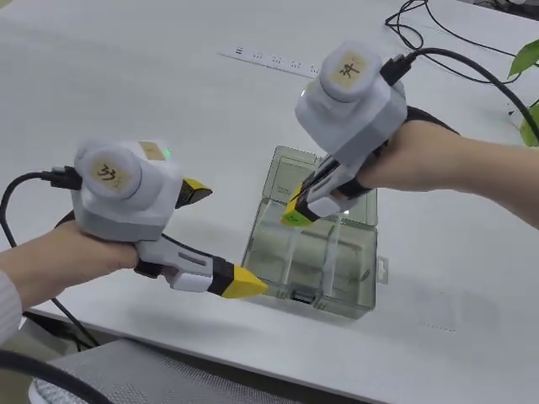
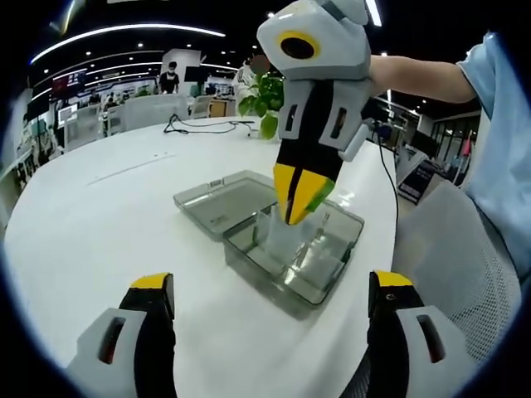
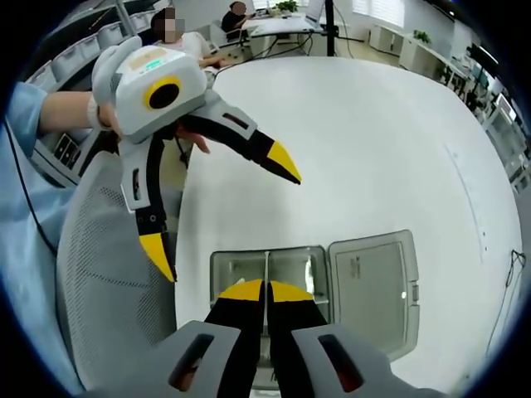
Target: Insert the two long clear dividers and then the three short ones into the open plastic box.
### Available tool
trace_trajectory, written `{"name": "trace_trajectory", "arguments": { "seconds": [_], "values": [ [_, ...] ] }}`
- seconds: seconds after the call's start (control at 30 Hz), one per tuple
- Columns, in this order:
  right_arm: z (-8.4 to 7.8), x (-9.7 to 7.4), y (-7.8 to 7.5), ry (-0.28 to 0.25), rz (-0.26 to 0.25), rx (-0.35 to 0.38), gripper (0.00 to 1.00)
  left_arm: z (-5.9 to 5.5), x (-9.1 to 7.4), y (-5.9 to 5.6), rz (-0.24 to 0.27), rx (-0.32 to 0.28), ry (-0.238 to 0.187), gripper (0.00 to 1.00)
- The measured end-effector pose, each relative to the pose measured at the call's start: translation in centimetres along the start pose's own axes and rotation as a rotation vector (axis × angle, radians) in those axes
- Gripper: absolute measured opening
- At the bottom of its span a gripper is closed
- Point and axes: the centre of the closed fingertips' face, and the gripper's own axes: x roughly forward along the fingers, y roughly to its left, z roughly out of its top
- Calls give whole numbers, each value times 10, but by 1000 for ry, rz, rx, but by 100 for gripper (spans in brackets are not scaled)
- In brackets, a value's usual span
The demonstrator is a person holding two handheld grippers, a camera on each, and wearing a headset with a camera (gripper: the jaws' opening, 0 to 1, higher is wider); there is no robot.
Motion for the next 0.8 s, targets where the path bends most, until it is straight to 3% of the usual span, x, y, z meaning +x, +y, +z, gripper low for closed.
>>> {"name": "trace_trajectory", "arguments": {
  "seconds": [0.1, 0.33, 0.8],
  "values": [
    [-1, 4, 1, 19, -15, -24, 2, 2, -2, -1, 0, -13, -23, 98],
    [-3, 13, 3, 33, -31, -29, 1, -2, -5, 0, 6, -21, -28, 97],
    [-8, 23, 2, 24, -37, -24, 2, -5, -14, 5, 16, -36, -43, 96]
  ]
}}
